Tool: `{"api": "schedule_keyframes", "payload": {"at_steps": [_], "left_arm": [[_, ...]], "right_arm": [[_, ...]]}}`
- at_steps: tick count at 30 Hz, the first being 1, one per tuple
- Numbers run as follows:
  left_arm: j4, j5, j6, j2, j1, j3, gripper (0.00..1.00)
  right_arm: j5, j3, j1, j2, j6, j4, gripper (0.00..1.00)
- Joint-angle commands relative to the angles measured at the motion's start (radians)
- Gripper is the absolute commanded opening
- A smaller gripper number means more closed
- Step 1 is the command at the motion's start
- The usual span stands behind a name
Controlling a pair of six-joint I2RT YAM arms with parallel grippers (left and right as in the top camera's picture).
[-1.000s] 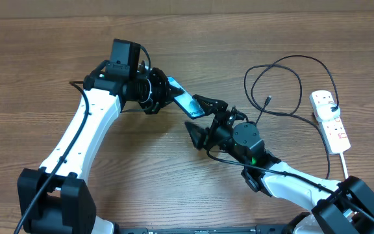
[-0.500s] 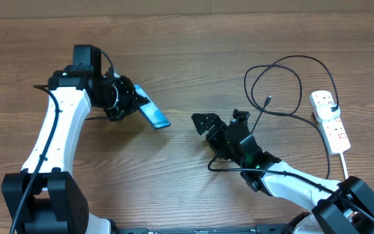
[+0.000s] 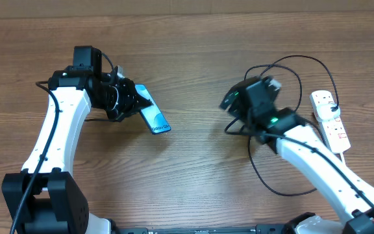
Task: Plug charger to phone and switch on socket
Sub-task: 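Release the phone from the right gripper and move it toward the cable, then grasp the black cable's USB-C plug with the right gripper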
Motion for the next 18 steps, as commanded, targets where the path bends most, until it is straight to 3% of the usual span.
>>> {"api": "schedule_keyframes", "payload": {"at_steps": [1,4,9,12,18], "left_arm": [[0.020,0.129,0.048,0.024,-0.003,0.009,0.04],[0.032,0.201,0.047,0.070,-0.003,0.009,0.04],[0.034,0.270,0.048,0.171,-0.004,0.009,0.04],[0.034,0.327,0.048,0.230,-0.013,0.009,0.04],[0.034,0.345,0.048,0.268,-0.029,0.009,0.04]], "right_arm": [[0.111,0.008,-0.092,0.006,-0.064,-0.029,1.00],[0.106,0.008,-0.167,0.050,-0.110,-0.010,1.00],[0.039,0.008,-0.236,0.142,-0.329,0.115,0.92],[0.027,0.008,-0.257,0.210,-0.367,0.143,0.80],[-0.053,0.008,-0.261,0.328,-0.419,0.215,0.72]]}}
